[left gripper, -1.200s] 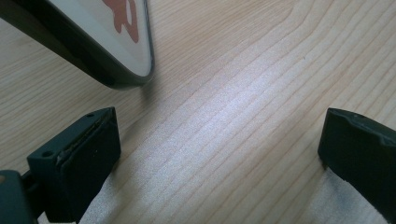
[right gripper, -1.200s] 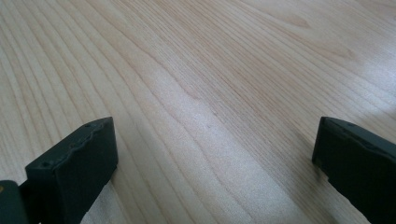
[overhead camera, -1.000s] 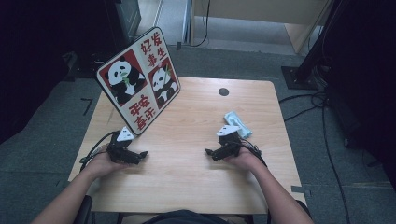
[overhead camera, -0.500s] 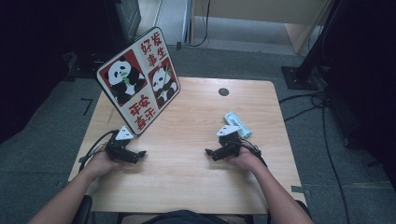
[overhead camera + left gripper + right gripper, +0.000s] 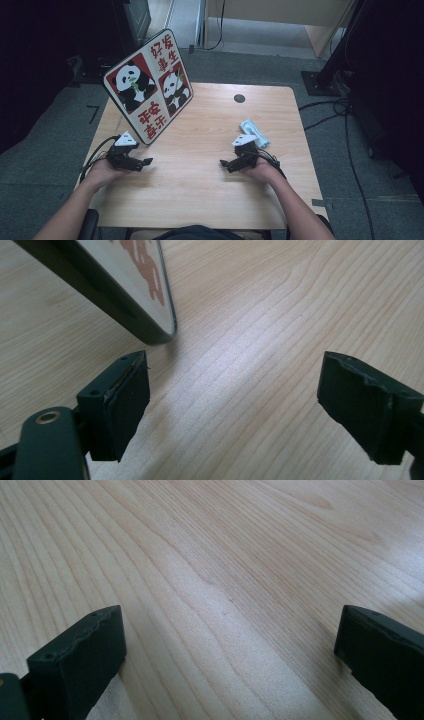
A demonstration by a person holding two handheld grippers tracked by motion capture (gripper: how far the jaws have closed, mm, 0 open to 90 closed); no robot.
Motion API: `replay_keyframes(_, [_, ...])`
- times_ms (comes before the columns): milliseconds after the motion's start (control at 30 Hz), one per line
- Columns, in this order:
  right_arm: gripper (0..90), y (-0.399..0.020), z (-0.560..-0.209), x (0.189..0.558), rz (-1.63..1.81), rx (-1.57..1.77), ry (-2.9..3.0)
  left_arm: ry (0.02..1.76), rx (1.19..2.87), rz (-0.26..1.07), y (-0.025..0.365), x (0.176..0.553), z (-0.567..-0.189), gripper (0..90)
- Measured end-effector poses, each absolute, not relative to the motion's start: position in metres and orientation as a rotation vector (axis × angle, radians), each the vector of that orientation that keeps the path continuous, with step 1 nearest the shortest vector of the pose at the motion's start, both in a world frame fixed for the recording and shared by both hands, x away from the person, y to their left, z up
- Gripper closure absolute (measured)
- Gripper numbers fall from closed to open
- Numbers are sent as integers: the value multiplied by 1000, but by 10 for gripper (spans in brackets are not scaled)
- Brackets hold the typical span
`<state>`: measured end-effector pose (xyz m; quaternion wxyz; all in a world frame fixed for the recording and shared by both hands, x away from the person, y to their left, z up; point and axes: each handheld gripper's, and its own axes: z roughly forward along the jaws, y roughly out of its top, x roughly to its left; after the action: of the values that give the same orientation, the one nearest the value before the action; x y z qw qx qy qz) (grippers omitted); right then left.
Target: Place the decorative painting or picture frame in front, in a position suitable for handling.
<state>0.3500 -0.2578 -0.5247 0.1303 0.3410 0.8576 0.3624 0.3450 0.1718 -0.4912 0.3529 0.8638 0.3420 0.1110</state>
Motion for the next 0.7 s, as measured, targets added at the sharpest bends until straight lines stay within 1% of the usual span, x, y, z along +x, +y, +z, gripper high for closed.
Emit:
replay_keyframes(133, [0, -258, -525, 350, 1054, 988, 2491, 891, 2219, 241, 178, 346, -485, 138])
replay_keyframes(233, [0, -258, -525, 350, 1054, 985, 2493, 888, 2217, 273, 180, 345, -481, 137])
replay_keyframes(367, [0, -258, -525, 350, 1055, 982, 2493, 857, 2234, 284, 182, 342, -477, 145])
replay_keyframes(533, [0, -258, -525, 349, 1054, 985, 2493, 877, 2225, 229, 186, 344, -475, 160])
replay_keyframes(700, [0, -259, -525, 349, 1053, 982, 2493, 899, 2211, 223, 193, 344, -470, 169])
